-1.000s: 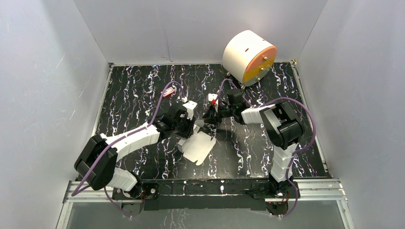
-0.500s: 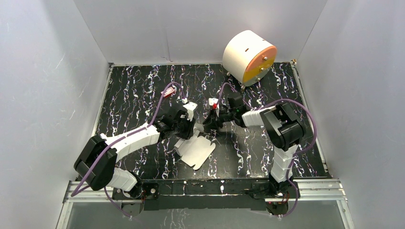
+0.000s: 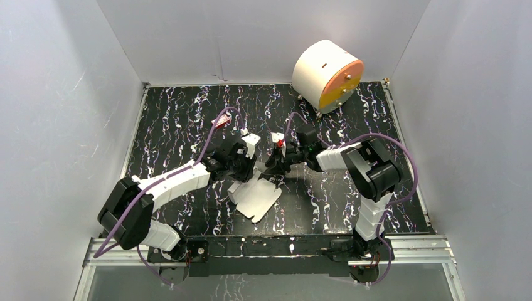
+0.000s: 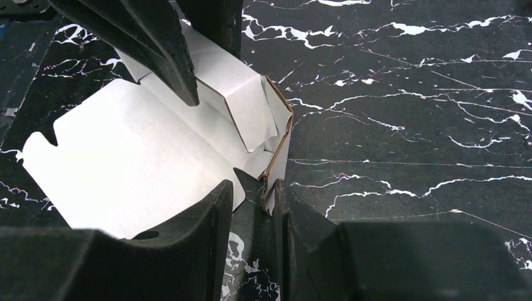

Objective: Fold the paper box

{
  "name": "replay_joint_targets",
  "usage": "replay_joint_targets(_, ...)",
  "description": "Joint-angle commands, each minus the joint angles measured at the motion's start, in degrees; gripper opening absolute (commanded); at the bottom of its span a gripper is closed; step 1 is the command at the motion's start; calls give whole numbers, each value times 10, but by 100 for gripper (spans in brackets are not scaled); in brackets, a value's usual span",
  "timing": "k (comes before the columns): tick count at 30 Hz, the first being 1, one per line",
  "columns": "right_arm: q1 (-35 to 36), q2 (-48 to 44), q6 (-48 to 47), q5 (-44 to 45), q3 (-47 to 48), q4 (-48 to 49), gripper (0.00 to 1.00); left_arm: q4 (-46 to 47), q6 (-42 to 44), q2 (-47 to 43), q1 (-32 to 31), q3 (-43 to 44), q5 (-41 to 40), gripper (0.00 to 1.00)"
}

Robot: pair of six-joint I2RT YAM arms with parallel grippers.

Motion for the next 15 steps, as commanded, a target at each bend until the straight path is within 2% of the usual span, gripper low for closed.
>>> replay_joint_targets(1, 8, -23, 12, -1, -6, 32, 37, -11, 37, -13, 3, 27, 11, 12)
replay_joint_targets(5, 9, -34, 12, 18, -10, 24, 31, -24, 52, -10, 3, 30, -11, 12)
replay_joint_targets(8, 11, -41, 41, 43, -23, 46, 21, -17, 43, -6, 3, 32, -13, 11)
replay_joint_targets(14, 42, -84, 111, 173, -96, 138, 0, -13, -4, 4, 4, 40, -60, 9)
replay_joint_targets(15, 48, -91, 120, 197, -106, 145, 0, -14, -11, 6, 3, 40, -64, 9)
